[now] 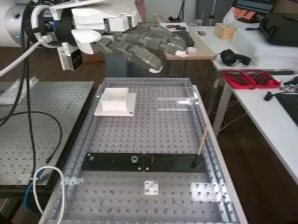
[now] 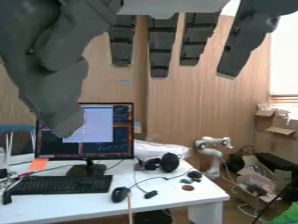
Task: Grab the larger nut and place it in the white container
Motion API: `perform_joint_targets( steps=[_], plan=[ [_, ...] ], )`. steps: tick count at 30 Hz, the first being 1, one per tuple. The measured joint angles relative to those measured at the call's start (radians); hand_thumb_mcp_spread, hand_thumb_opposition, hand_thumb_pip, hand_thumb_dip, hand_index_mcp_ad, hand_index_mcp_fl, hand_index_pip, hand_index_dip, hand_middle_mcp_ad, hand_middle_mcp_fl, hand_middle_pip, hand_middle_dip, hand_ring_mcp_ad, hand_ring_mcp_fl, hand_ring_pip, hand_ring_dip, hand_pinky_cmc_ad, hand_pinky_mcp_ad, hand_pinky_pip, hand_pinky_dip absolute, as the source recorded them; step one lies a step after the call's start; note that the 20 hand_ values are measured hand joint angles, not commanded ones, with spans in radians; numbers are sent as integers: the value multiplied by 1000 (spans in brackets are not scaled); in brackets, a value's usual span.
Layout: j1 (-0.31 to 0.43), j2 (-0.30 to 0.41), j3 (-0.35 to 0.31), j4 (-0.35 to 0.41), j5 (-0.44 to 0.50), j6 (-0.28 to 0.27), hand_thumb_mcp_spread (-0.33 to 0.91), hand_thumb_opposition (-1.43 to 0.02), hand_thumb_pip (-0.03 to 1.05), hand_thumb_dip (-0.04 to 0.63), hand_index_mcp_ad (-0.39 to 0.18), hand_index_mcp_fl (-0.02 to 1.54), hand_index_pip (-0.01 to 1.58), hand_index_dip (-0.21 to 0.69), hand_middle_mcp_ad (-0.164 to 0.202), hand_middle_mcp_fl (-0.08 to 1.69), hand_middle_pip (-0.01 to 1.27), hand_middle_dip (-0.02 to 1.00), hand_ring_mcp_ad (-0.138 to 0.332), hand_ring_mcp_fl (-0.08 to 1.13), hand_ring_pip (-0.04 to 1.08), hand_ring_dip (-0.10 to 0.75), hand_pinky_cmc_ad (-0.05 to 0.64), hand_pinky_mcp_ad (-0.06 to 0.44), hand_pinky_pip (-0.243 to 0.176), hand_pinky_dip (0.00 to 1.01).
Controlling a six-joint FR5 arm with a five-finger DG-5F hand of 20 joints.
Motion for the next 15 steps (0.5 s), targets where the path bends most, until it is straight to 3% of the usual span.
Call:
perform_joint_targets(
  steps=[15],
  plan=[
    [-16, 13, -6, 2, -32, -4, 155, -775, 759, 220, -141, 24, 208, -42, 52, 129, 126, 253, 105, 16, 110, 112, 295, 265, -66, 450]
  ],
)
